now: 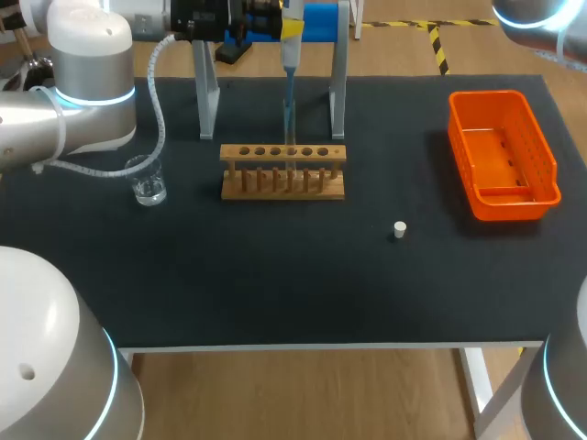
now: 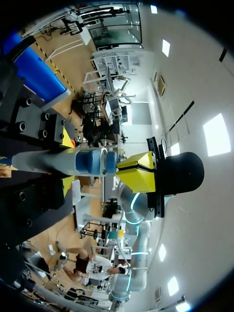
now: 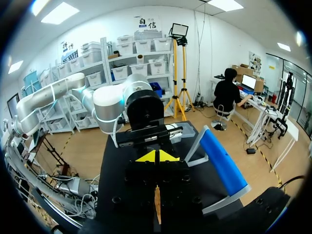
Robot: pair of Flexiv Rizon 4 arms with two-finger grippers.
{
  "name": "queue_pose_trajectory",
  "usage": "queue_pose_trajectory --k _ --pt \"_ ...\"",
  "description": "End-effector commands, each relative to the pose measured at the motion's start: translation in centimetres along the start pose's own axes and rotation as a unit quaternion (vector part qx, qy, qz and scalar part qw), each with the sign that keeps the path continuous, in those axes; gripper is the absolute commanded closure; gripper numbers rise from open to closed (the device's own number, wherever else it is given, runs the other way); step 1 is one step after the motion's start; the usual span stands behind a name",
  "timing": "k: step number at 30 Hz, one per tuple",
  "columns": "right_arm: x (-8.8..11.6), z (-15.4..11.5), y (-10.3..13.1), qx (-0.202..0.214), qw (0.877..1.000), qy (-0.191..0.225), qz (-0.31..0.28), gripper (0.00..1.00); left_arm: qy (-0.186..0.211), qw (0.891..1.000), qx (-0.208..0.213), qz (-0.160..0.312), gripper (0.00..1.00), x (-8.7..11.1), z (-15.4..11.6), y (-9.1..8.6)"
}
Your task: Invert the test tube, pick up the pipette, mount the tip to pipette, aspirate from beaker and dispense into the tube, eject the tip, return the pipette, and cap with the stopper.
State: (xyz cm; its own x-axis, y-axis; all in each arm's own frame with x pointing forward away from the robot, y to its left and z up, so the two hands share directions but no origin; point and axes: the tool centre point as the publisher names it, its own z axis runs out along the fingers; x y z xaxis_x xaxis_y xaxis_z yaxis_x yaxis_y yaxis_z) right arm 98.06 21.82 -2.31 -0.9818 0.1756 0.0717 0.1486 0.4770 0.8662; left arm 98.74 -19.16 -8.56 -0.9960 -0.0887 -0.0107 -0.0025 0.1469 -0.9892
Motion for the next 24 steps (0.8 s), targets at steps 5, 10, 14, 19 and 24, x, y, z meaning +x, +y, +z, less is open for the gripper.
queue_pose_trajectory --k 5,10,14,19,24 --pt "0.7 -3.1 1.4 -0.039 0.999 0.002 -0.038 1.0 -0.001 1.0 0.0 0.001 1.0 0.0 -0.1 -0.4" --pt "1.9 -5.8 0.2 -0.048 0.996 0.001 -0.069 0.0 -0.001 1.0 0.0 0.001 1.0 0.0 -0.1 -0.4" --pt "3.0 -7.3 -2.1 -0.048 0.994 0.0 -0.093 0.0 -0.001 1.0 0.0 0.001 1.0 0.0 -0.1 -0.4" --pt "3.5 -7.6 -6.1 -0.052 0.994 -0.006 -0.1 0.0 -0.001 1.0 0.0 0.001 1.0 0.0 -0.1 -0.4" --pt "3.1 -6.8 -9.8 -0.054 0.994 -0.004 -0.097 0.0 -0.001 1.0 0.0 0.001 1.0 0.0 -0.1 -0.4"
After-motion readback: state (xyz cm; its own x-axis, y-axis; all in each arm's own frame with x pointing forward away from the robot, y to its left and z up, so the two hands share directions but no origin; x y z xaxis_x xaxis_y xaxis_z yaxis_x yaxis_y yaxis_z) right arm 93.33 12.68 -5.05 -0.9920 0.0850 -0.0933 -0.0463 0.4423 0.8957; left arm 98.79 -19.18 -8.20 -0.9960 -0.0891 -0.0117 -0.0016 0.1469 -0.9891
